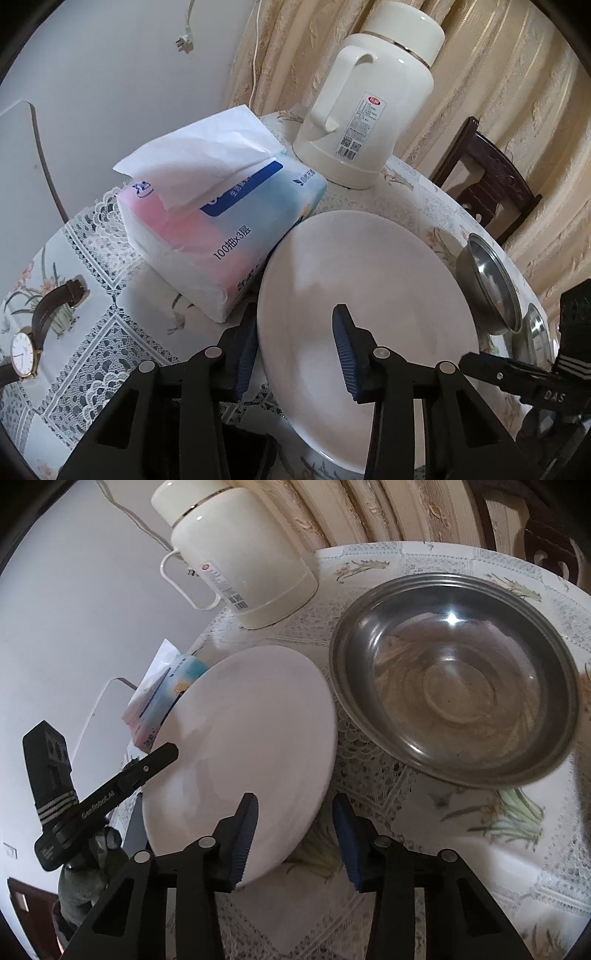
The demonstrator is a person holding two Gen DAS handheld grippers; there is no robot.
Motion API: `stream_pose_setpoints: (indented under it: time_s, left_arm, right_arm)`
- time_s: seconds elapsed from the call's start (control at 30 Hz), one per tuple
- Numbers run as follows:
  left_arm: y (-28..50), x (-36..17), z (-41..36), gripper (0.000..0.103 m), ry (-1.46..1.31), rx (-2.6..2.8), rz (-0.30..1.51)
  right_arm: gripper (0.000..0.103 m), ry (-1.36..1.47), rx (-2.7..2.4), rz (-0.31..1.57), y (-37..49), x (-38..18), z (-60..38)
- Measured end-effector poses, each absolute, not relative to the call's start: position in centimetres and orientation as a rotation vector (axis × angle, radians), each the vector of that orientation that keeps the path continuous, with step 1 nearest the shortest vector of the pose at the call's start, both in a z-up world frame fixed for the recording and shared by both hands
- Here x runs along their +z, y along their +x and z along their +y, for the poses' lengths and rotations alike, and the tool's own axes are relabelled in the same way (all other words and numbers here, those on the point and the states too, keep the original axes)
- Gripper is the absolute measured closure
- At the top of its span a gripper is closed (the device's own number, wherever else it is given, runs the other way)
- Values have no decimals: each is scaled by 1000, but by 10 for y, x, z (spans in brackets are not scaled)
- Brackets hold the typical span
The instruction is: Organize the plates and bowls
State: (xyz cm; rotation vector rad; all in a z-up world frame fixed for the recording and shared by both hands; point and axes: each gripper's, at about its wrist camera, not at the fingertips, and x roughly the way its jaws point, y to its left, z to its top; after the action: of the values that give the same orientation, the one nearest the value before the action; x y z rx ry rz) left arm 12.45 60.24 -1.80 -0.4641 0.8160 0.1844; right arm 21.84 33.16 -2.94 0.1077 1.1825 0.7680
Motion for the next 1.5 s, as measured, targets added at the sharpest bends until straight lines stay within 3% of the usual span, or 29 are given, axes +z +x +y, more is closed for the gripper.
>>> stream_pose_setpoints:
  time_s: [0.23,0.8,1.5]
  left_arm:
    - [129,-22,601,63,-457,177,817]
    - [119,-9,590,63,-398,201,787]
    - [61,21,554,63,-372,170,737]
  right_arm:
    - [70,88,776,1173,225,-32,343]
    - [70,-121,783,1025,196,-12,348]
    - [70,-67,830,927,147,14,301]
